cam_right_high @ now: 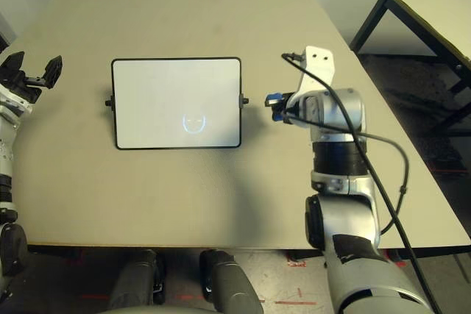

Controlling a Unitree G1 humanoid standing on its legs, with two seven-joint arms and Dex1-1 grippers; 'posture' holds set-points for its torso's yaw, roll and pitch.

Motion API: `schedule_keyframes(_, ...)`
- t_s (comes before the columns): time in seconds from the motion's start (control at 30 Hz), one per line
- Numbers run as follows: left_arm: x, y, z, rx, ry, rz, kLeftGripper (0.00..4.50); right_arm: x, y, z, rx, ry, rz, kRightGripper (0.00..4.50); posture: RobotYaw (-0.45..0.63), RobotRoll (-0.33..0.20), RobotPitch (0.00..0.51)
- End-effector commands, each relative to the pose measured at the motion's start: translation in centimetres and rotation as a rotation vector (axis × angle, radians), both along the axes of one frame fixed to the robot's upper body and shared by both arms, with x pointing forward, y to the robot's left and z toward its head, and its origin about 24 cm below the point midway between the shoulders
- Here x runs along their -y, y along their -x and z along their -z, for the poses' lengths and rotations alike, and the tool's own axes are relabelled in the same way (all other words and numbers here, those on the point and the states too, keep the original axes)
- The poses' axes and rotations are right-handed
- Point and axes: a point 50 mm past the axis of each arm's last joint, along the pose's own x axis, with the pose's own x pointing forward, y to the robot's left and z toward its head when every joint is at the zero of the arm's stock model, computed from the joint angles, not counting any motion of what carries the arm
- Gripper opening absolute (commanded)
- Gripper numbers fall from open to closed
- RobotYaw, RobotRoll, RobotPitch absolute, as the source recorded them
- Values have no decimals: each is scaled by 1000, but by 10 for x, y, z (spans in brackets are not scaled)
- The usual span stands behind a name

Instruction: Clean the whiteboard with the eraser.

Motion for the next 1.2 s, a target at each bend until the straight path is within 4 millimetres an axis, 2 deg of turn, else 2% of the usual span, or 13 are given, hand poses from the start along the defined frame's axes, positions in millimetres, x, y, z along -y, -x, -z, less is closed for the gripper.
schedule_keyframes(0.03, -4, 1, 14, -60, 4, -11, 4500, -5, 9, 17, -79, -11, 0, 515, 56, 0, 99)
schedule_keyframes(0.23, 0, -2, 16, -70, 14, 6, 4500, -8, 7, 30, -115, -34, 16, 515, 46, 0, 109)
schedule_keyframes(0.4, 7, -7, 16, -79, 20, 30, 4500, 0, -4, 28, -66, -25, 53, 2136, 36, 0, 112)
schedule_keyframes(0.63, 9, -11, 12, -59, 60, 34, 4500, 12, -11, -2, 94, -24, 46, 4471, 11, 0, 122)
schedule_keyframes(0.73, 7, -12, 9, -19, 74, 11, 4500, 25, -17, -29, 330, 1, 65, 4493, -3, 0, 127)
schedule_keyframes(0.87, 5, -12, 9, 23, 63, -27, 4500, 42, -23, -39, 559, 49, 72, 4493, -16, 0, 133)
schedule_keyframes(0.93, -4, -9, 9, 66, 50, -86, 4500, 56, -25, -34, 709, 103, 92, 4493, -25, 0, 137)
schedule_keyframes(1.0, -12, -6, 12, 95, 49, -147, 4500, 68, -24, -17, 788, 122, 110, 4493, -29, 0, 138)
schedule_keyframes(1.1, -20, -4, 24, 78, 56, -192, 4500, 84, -21, 16, 796, 100, 165, 4493, -36, 0, 141)
schedule_keyframes(1.2, -19, -7, 37, 26, 63, -179, 4500, 94, -18, 37, 783, 127, 186, 4493, -32, 0, 130)
